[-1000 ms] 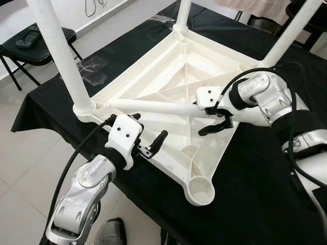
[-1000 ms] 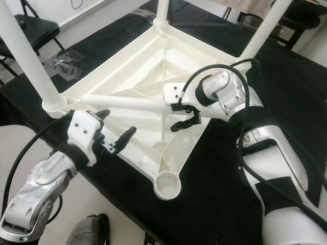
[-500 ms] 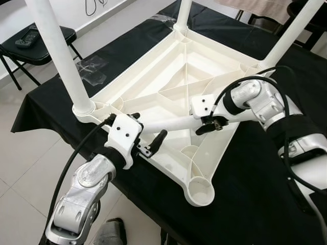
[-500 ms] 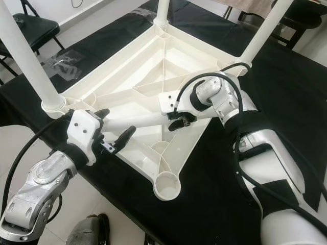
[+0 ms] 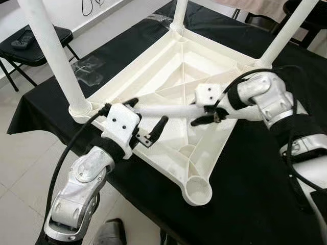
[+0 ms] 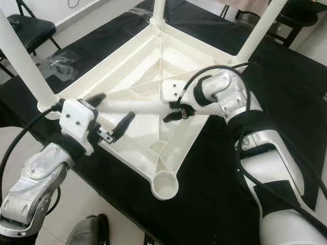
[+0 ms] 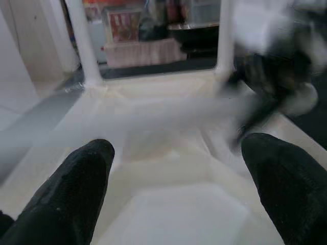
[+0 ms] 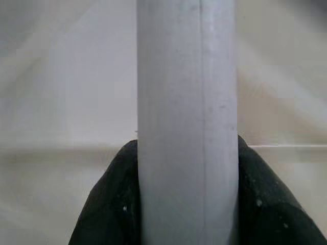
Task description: Building children table
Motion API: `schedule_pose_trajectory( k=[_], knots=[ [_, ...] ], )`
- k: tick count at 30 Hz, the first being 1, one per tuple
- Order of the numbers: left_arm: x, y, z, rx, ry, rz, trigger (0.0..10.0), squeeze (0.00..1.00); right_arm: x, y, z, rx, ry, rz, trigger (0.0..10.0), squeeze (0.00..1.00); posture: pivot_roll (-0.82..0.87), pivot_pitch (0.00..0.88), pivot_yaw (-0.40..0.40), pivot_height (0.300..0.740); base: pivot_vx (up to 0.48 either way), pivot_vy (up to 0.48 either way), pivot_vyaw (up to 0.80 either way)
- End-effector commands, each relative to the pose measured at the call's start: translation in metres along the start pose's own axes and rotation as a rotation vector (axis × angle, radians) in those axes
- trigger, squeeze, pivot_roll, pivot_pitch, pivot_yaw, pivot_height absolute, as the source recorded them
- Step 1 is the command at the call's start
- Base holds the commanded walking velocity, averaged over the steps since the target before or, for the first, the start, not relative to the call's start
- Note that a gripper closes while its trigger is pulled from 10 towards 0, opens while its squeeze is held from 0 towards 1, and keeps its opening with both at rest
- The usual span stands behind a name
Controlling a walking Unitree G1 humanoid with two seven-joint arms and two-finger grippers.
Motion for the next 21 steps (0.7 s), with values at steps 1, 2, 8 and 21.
schedule_pose_trajectory(
  k=[1, 2, 8, 21],
  knots=[
    [-0.003, -0.001, -0.021, -0.022, 0.095, 0.000, 10.0, 0.00, -0.017, -0.032, 0.026, -0.022, -0.143, -0.205, 0.0, 0.00, 0.09, 0.213, -0.113, 0.740, 0.000, 0.000, 0.00],
    [-0.002, 0.000, -0.020, -0.021, 0.091, 0.001, 10.0, 0.00, -0.020, -0.039, 0.025, 0.001, -0.152, -0.276, 0.0, 0.00, 0.09, 0.211, -0.111, 0.740, 0.000, 0.000, 0.00],
    [0.000, 0.000, -0.018, -0.017, 0.079, 0.004, 10.0, 0.00, -0.030, -0.058, 0.014, 0.109, -0.131, -0.532, 0.0, 0.00, 0.09, 0.206, -0.106, 0.740, 0.000, 0.000, 0.00],
    [0.005, -0.004, -0.014, -0.067, 0.061, -0.008, 10.0, 0.00, -0.079, -0.085, -0.025, 0.721, -0.365, -1.167, 10.0, 0.00, 0.08, 0.201, -0.103, 0.740, 0.000, 0.000, 0.00]
  ],
)
Point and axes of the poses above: a point about 5 cm out from each wrist's last joint towards the gripper, its own x axis pointing out of the wrist towards the gripper, its own z axis along the axis of the wrist's last joint, y = z × x, the point moved 3 cm from there along x, pointing out of the wrist towards the gripper, and after that the axes turned 8 degrees about -x, right-handed, at the moved point
